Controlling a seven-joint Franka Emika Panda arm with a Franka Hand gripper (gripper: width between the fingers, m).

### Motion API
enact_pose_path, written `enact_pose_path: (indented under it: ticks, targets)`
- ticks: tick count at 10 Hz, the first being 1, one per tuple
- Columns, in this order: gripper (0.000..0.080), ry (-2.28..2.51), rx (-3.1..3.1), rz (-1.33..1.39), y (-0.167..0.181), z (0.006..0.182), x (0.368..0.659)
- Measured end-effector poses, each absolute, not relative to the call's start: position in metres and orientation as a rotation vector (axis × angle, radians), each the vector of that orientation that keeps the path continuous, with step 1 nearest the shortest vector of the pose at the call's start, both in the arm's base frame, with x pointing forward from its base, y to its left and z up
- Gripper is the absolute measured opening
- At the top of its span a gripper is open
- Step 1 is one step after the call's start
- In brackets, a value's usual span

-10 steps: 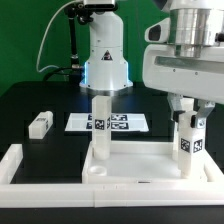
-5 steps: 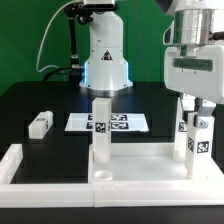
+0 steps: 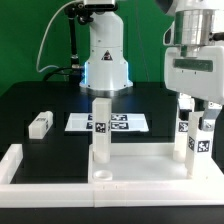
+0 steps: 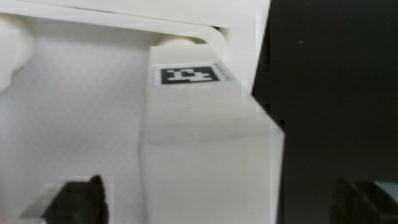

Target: Assemble desk

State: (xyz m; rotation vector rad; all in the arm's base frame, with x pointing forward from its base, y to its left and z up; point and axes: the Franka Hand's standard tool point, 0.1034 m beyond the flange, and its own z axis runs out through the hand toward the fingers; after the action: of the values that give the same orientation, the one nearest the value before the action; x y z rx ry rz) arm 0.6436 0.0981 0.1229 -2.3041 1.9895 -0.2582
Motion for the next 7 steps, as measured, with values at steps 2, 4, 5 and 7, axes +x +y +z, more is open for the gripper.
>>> enact_pose_path:
  ticks: [2, 4, 5, 7]
  targets:
    - [0.0649, 1.989, -2.304, -0.258, 0.098, 0.123, 0.644]
    - [0.0649, 1.995, -2.218, -0.303, 0.106, 0.126, 0.650]
    - [0.0649, 1.870, -2.322, -0.322, 0.107, 0.129, 0.648]
    - [0.0649, 1.760, -2.423, -0.332, 0.108, 0.125, 0.639]
